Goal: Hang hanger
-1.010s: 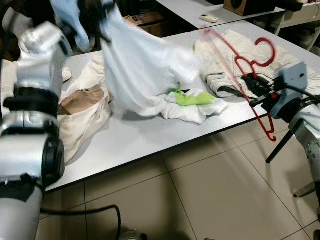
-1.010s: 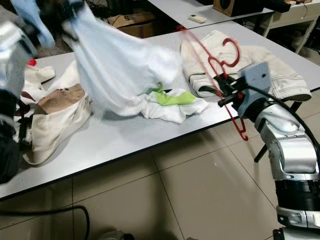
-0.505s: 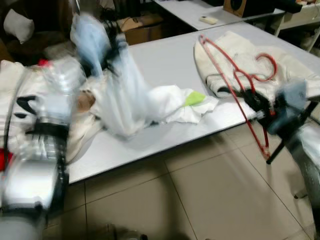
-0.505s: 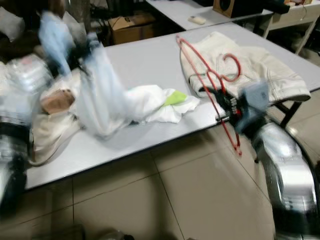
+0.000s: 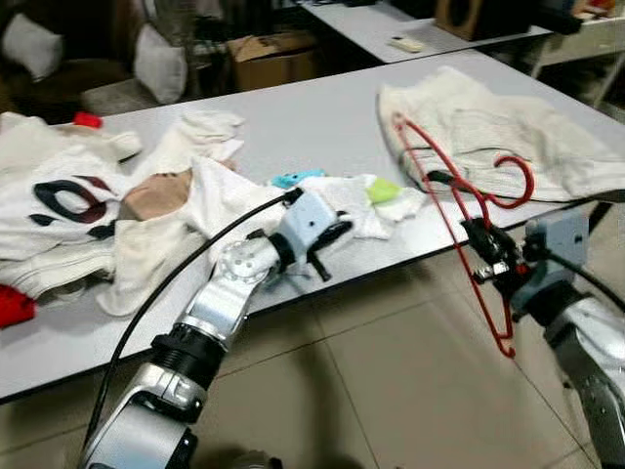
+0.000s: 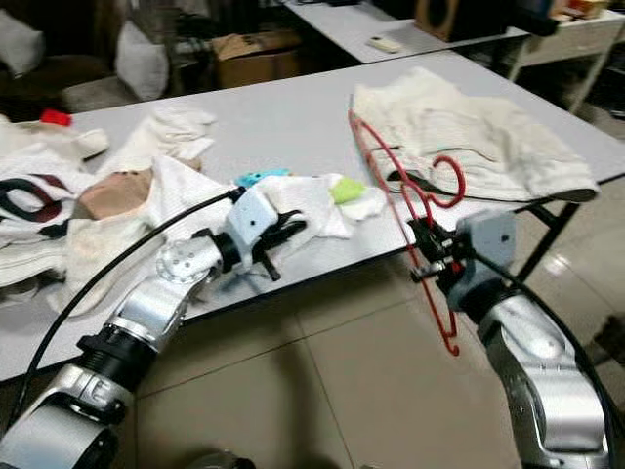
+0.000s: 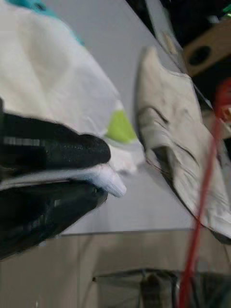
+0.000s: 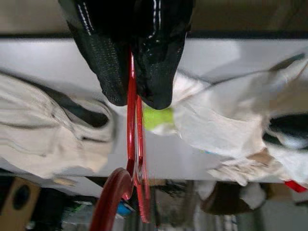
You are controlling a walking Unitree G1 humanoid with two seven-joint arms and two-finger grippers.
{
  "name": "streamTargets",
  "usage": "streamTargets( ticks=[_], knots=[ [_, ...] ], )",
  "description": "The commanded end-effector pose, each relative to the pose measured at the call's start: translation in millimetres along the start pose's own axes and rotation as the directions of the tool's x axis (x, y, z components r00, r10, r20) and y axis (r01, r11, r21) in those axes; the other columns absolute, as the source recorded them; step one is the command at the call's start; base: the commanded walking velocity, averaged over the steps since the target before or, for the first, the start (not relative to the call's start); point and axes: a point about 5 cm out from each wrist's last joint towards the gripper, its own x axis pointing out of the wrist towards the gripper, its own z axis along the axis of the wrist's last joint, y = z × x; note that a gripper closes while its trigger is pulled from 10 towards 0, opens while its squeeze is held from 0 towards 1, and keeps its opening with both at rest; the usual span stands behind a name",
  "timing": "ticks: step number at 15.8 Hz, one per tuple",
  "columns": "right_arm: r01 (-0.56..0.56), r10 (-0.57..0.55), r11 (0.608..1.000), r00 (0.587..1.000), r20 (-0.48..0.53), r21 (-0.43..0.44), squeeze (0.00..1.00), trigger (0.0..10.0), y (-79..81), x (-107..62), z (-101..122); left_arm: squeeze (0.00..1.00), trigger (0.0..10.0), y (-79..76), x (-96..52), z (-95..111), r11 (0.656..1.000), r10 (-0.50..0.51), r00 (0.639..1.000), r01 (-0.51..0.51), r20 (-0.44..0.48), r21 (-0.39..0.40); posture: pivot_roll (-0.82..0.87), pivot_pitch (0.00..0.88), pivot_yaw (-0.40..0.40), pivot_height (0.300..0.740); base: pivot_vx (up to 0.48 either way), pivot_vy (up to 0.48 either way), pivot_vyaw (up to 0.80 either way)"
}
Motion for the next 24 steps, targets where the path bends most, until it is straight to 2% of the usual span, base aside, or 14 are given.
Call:
streamTargets(
  ticks=[1,5,6,8,10,12,13,14,15,16,17,19,22,24],
  knots=[
    [0.013,-0.013,1.0,1.0,-0.005,-0.011,0.0,10.0,0.7,-0.6,2.3,1.0,10.0,-1.3,-2.8,3.2,1.0,-0.016,1.0,0.016,0.011,-0.009,-0.14,0.0,0.05,0.74,0.0,0.0,0.0],
    [0.014,-0.014,1.0,1.0,-0.019,-0.009,0.0,10.0,3.8,-1.7,0.6,1.0,10.0,-5.9,-11.2,43.9,0.98,-0.099,0.972,0.132,0.214,-0.148,-0.12,0.0,0.03,0.74,0.0,0.0,0.0],
    [0.001,-0.001,1.0,1.0,-0.016,-0.009,0.0,10.0,5.5,3.2,1.0,1.0,10.0,8.8,-8.7,57.8,0.97,0.002,0.965,0.062,0.263,-0.234,-0.11,0.0,0.025,0.74,0.0,0.0,0.0],
    [-0.008,0.008,1.0,1.0,-0.009,-0.011,0.0,10.0,7.3,6.9,2.4,1.0,10.0,27.3,-15.0,63.7,0.962,0.074,0.96,0.002,0.269,-0.274,-0.11,0.0,0.025,0.74,0.0,0.0,0.0],
    [-0.006,0.006,1.0,1.0,-0.01,-0.013,0.0,10.0,7.3,10.6,2.6,1.0,10.0,48.5,-31.2,74.0,0.908,0.157,0.929,-0.002,0.335,-0.42,-0.11,0.0,0.03,0.74,0.0,0.0,0.0],
    [-0.036,0.036,0.999,0.999,-0.014,-0.017,0.0,10.0,12.2,8.3,1.9,1.0,10.0,54.4,-46.6,58.9,0.943,0.137,0.963,-0.055,0.231,-0.329,-0.12,0.0,0.038,0.74,0.0,0.0,0.0],
    [-0.09,0.09,0.996,0.996,-0.019,-0.021,0.0,10.0,18.0,5.2,2.2,1.0,10.0,60.4,-65.2,40.1,0.964,0.113,0.989,-0.085,0.097,-0.254,-0.12,0.0,0.04,0.74,0.0,0.0,0.0],
    [-0.144,0.144,0.989,0.989,-0.026,-0.017,0.0,10.0,23.5,1.0,0.6,0.65,10.0,60.4,-85.0,24.8,0.975,0.064,0.998,-0.065,-0.012,-0.211,-0.12,0.0,0.032,0.74,0.0,0.0,0.0],
    [-0.173,0.173,0.985,0.984,-0.035,-0.016,0.0,10.0,26.2,-1.1,-0.9,0.0,10.0,57.2,-98.5,13.6,0.984,0.011,0.995,-0.028,-0.097,-0.175,-0.11,0.0,0.03,0.74,0.0,0.0,0.0],
    [-0.22,0.219,0.975,0.974,-0.061,-0.018,0.0,10.0,30.9,-3.5,-5.2,0.0,10.0,47.0,-125.6,-9.5,0.985,-0.094,0.96,0.052,-0.264,-0.162,-0.11,0.0,0.026,0.74,0.0,0.0,0.0],
    [-0.244,0.242,0.97,0.968,-0.064,-0.015,0.0,10.0,33.4,-3.4,-4.3,0.0,10.0,44.8,-138.7,-21.7,0.984,-0.104,0.932,0.045,-0.347,-0.173,-0.11,0.0,0.022,0.74,0.0,0.0,0.0],
    [-0.267,0.266,0.964,0.962,-0.066,-0.014,0.0,10.0,34.7,-3.7,-3.6,0.0,10.0,46.4,-148.7,-34.2,0.985,-0.063,0.904,-0.011,-0.423,-0.172,-0.11,0.0,0.017,0.74,0.0,0.0,0.0],
    [-0.268,0.266,0.963,0.961,-0.079,-0.013,0.0,10.0,33.9,-2.8,-6.4,0.0,10.0,24.9,-137.5,-48.8,0.984,-0.103,0.887,0.026,-0.45,-0.174,-0.09,0.0,0.005,0.74,0.0,0.0,0.0],
    [-0.244,0.242,0.97,0.966,-0.085,-0.013,0.0,10.0,32.5,0.0,-9.5,0.0,10.0,14.8,-120.9,-55.8,0.986,-0.064,0.904,-0.01,-0.424,-0.169,-0.09,0.0,0.001,0.74,0.0,0.0,0.0]
  ],
)
